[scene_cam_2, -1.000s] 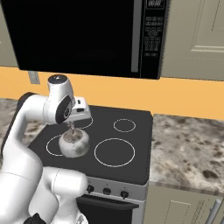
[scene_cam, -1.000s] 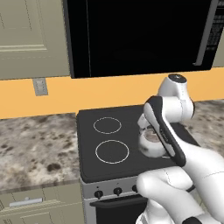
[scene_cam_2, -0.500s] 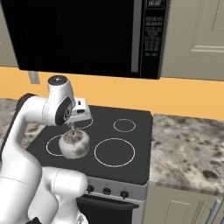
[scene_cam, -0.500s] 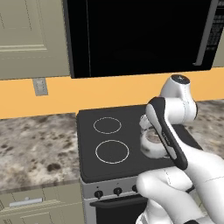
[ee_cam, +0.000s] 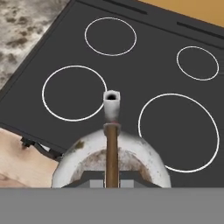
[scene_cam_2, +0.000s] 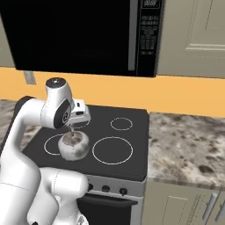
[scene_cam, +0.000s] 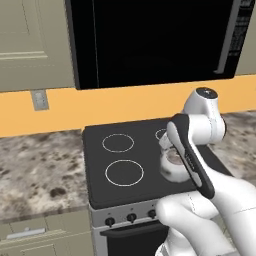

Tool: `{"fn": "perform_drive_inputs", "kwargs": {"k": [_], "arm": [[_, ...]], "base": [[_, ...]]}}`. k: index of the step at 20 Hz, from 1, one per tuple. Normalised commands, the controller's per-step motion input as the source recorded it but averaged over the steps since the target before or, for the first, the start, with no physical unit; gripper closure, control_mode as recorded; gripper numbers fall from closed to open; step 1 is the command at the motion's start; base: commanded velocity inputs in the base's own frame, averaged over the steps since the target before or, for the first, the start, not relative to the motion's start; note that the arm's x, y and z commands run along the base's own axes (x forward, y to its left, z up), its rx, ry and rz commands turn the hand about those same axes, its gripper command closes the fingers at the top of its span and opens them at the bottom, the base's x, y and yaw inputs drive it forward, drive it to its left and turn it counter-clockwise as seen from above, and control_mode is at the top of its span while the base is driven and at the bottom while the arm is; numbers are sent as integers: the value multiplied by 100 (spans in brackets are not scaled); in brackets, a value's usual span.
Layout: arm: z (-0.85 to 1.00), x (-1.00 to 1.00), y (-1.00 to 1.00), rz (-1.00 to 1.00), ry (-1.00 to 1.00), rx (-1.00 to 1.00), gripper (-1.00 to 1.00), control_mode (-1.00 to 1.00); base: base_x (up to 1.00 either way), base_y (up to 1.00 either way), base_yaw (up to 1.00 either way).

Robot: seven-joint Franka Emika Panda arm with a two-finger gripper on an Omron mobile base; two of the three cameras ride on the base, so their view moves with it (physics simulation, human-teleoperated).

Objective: The kettle is done boiling. Turn off the stove, then wait for 300 timesteps before moving the kettle to the dining table.

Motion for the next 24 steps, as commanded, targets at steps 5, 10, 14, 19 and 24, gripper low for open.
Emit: {"fn": "perform_drive_inputs", "kwargs": {"k": [5, 10, 14, 19, 24], "arm": [[0, 0, 0, 0, 0, 0, 100, 100], [0, 0, 0, 0, 0, 0, 100, 100], [0, 0, 0, 0, 0, 0, 100, 100], [0, 0, 0, 0, 0, 0, 100, 100], [0, 0, 0, 0, 0, 0, 100, 100]], "base": [[-28, 0, -27], [-35, -13, -42], [-31, -9, -47], [-26, -6, -48], [-13, -26, -48]]}}
